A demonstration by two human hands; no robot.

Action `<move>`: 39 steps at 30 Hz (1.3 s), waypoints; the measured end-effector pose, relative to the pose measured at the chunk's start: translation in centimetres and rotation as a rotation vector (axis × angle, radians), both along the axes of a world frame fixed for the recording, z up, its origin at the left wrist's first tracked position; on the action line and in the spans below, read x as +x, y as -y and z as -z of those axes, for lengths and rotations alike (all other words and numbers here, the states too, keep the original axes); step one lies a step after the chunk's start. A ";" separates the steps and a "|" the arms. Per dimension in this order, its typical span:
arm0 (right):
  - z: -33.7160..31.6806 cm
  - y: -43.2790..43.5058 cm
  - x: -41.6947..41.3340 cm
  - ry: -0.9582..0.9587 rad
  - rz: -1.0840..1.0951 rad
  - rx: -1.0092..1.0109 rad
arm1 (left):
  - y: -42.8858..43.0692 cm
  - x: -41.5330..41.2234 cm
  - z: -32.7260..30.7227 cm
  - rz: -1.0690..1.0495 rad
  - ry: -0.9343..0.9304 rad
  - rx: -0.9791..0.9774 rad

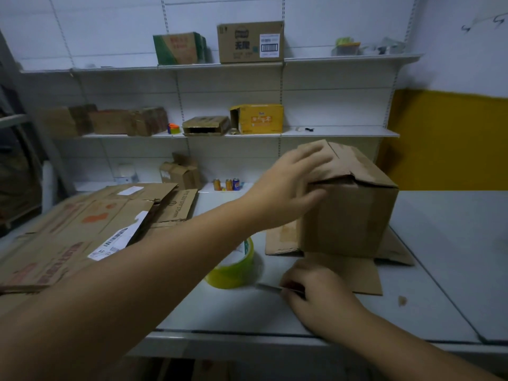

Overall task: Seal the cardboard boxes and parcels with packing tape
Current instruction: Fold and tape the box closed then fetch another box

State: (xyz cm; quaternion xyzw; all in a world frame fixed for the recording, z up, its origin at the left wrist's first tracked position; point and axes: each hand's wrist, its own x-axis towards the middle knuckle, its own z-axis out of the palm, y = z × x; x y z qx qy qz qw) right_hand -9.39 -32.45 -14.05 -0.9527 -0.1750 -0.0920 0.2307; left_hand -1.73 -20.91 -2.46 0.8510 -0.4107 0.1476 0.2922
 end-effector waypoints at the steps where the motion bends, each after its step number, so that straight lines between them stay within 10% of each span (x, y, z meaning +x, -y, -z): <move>1: 0.0 0.0 0.1 -0.003 -0.003 -0.007 | -1.9 -0.7 0.7 -0.050 0.020 -0.008; 8: 0.1 0.0 0.1 0.036 0.003 -0.058 | -9.9 -2.9 5.7 -0.237 -0.324 0.751; 26: 0.3 -0.3 -0.2 0.096 0.085 -0.260 | -10.4 -3.2 5.2 -0.211 0.004 0.768; 39: -0.3 -0.7 -0.8 0.157 0.143 -0.197 | -7.9 -0.7 3.7 -0.140 -0.114 0.785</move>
